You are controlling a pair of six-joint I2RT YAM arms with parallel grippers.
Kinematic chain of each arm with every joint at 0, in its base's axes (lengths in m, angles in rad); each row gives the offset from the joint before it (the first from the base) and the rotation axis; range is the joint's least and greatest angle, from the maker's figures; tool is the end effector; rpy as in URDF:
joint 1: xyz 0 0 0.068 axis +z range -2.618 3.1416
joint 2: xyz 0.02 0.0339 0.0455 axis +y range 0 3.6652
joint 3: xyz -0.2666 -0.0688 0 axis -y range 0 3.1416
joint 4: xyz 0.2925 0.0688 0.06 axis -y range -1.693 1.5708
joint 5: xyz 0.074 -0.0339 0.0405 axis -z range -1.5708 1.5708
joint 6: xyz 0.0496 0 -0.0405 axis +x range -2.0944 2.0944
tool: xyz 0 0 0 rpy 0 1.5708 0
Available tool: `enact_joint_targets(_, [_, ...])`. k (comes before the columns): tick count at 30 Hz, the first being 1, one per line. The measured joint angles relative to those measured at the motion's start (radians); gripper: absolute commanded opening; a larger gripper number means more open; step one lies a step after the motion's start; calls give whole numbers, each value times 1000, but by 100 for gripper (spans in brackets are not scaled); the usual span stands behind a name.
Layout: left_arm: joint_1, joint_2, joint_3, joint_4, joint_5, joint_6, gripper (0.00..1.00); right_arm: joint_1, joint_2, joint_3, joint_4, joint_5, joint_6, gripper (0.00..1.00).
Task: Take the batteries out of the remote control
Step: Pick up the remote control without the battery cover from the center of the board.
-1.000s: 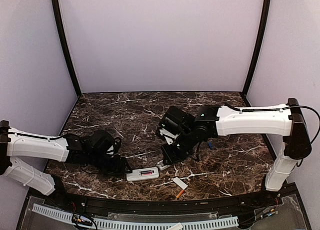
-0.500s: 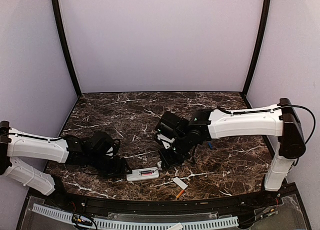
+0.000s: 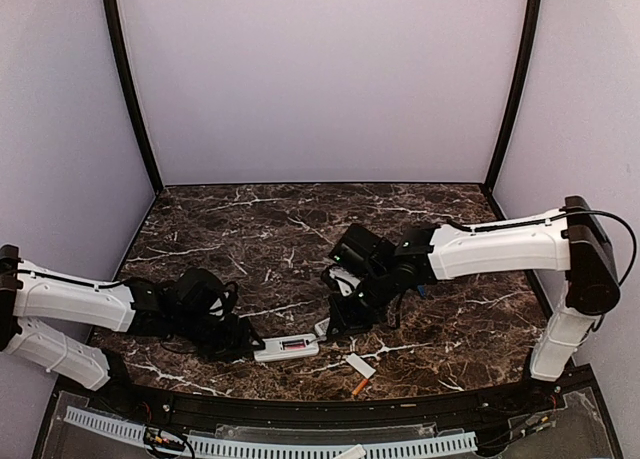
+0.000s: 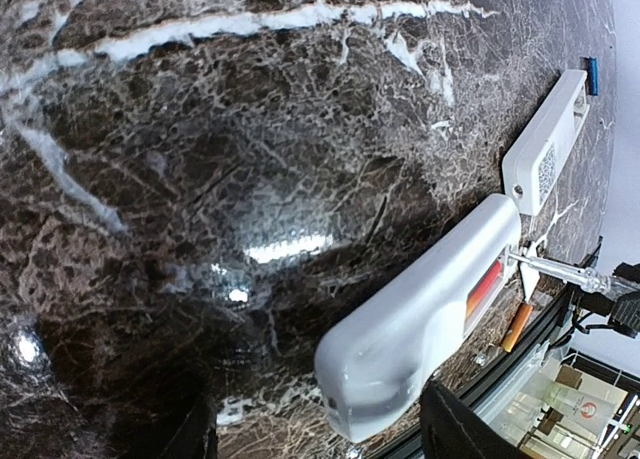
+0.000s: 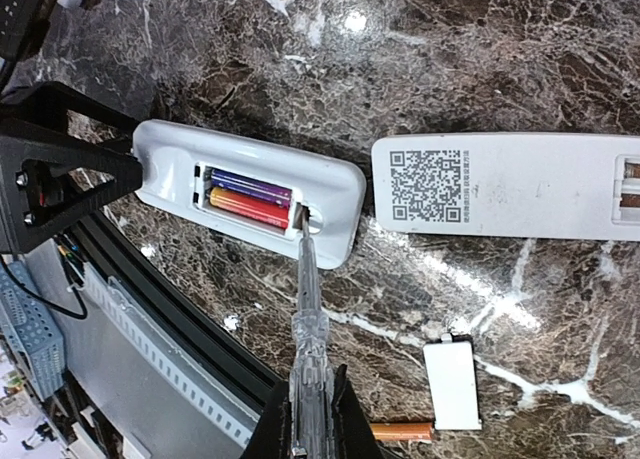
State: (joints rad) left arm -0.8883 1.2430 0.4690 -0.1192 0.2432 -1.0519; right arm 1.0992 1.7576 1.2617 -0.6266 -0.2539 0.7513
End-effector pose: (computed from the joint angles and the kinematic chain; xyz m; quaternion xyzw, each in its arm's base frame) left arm 0.1559 -0.2107 0.1092 -0.0363 0.9364 -0.3368 0.0921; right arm 0.1744 0.3693 0.1791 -0.1951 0.9477 0.2504 0.0340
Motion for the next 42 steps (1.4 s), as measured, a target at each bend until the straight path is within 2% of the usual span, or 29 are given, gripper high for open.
enact_joint_targets(6, [0,-3,-39,109,49,-31,66,-40,-34,-92,113,-88,37,0])
enact_joint_targets(11, [0,36,-43,210,89,-48,58,-55,-35,-116,148,-127,55,0])
enact_joint_targets(17, [0,65,-51,245,105,-64,50,-70,-44,-146,186,-158,74,0])
enact_joint_targets(24, [0,46,-68,260,120,-77,34,-82,-50,-178,242,-178,104,0])
enact_joint_targets(30, [0,1,-73,295,127,-96,26,-92,-63,-198,276,-182,130,0])
enact_joint_targets(33, [0,-26,-73,326,127,-105,15,-94,-69,-206,294,-181,145,0])
enact_joint_targets(39, [0,-50,-78,332,116,-111,0,-94,-87,-231,328,-183,168,0])
enact_joint_targets(42, [0,-59,-79,332,116,-108,0,-94,-118,-249,330,-175,179,0])
